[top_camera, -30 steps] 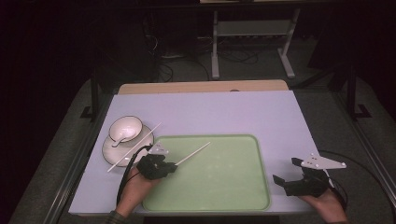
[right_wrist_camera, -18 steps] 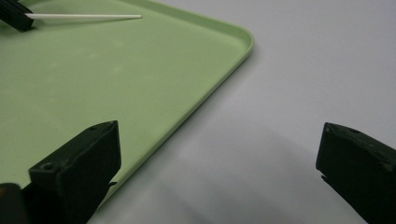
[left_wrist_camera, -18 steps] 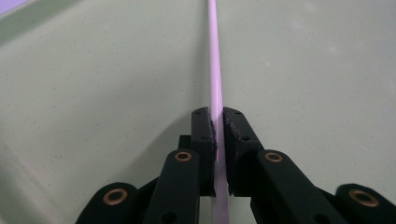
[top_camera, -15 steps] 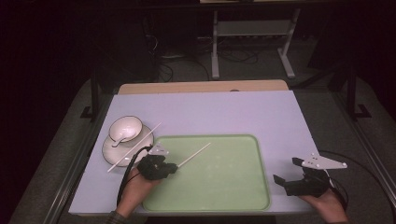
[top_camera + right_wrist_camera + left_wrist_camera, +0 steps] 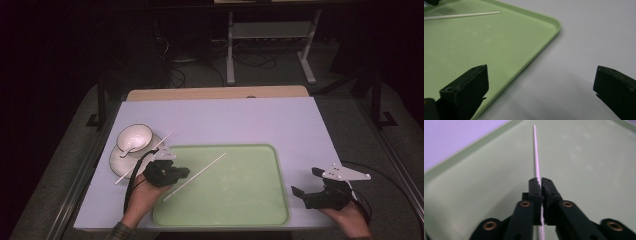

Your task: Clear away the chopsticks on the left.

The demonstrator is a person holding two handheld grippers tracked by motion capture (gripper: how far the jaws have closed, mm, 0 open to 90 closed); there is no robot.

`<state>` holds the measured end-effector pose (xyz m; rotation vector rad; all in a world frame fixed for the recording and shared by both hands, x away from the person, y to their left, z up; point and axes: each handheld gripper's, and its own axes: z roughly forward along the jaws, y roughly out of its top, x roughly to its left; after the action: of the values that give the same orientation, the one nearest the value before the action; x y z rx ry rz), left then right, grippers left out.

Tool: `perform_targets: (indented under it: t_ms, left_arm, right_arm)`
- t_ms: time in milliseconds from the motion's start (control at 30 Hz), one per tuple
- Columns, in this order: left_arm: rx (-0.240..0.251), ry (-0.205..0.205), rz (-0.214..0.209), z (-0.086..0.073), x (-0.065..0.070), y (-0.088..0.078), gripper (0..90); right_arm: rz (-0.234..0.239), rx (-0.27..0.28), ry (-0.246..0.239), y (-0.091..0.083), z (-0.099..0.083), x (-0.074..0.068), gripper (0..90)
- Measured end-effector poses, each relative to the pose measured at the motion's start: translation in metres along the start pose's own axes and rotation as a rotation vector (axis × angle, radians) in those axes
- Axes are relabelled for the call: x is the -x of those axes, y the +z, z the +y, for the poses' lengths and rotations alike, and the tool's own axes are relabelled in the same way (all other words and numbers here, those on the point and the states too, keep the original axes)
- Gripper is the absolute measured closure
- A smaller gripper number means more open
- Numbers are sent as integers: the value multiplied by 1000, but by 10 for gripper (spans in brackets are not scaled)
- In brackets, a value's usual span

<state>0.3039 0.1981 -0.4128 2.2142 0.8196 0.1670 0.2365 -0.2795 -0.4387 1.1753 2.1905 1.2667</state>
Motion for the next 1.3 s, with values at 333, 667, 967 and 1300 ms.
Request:
perform_targets:
  t_ms: [333,667,967,1300]
  left_arm:
    - [-9,22,-53,28,0,24,899]
    - [-18,63,-87,55,2,57,898]
    - [-43,63,-99,72,1,89,898]
    - [-56,55,-94,84,-3,117,898]
  right_arm:
    - [17,10,3,0,0,0,0]
    - [8,18,7,-2,-1,2,0]
    - [13,18,3,-2,-1,0,0]
    - [12,20,8,-4,-2,0,0]
